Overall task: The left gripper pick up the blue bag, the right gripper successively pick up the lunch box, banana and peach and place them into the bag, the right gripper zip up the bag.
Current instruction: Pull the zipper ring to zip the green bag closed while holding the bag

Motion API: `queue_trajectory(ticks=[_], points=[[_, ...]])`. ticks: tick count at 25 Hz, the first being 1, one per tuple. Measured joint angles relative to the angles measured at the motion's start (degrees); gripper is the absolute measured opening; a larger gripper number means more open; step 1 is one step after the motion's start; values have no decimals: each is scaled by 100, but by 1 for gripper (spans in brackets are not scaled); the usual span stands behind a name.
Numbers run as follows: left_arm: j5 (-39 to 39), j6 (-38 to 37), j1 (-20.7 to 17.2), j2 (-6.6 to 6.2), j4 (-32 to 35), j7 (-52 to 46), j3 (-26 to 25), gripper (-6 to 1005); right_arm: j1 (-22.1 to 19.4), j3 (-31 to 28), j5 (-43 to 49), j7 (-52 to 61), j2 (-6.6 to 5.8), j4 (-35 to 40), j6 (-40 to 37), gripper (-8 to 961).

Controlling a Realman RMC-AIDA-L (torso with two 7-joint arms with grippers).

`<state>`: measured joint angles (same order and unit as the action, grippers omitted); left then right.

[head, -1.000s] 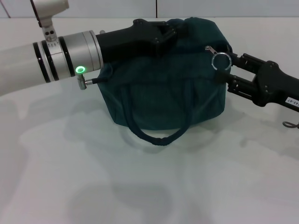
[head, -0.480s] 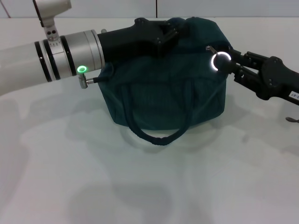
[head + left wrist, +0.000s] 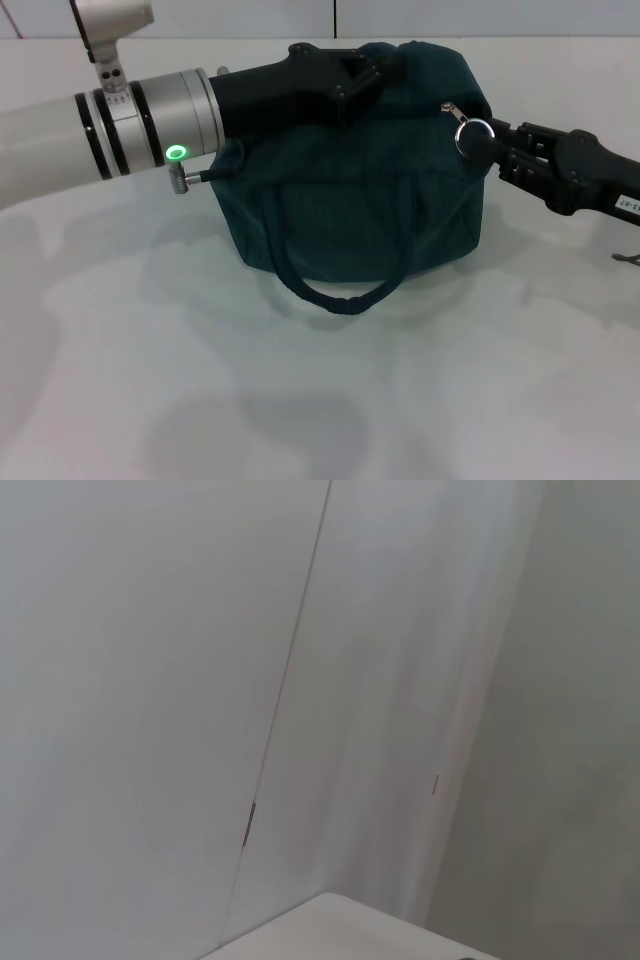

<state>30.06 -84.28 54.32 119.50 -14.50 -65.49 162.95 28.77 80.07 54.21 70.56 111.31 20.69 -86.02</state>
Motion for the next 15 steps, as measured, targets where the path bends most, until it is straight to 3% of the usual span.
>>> queue_trajectory(ticks=[5, 15], points=[[0, 0, 0, 3, 0, 8, 0, 59, 35, -6, 43, 9, 6, 3, -6, 301], [5, -1, -9, 3, 0, 24, 0, 60, -35, -278, 25, -85, 11, 5, 58, 143]])
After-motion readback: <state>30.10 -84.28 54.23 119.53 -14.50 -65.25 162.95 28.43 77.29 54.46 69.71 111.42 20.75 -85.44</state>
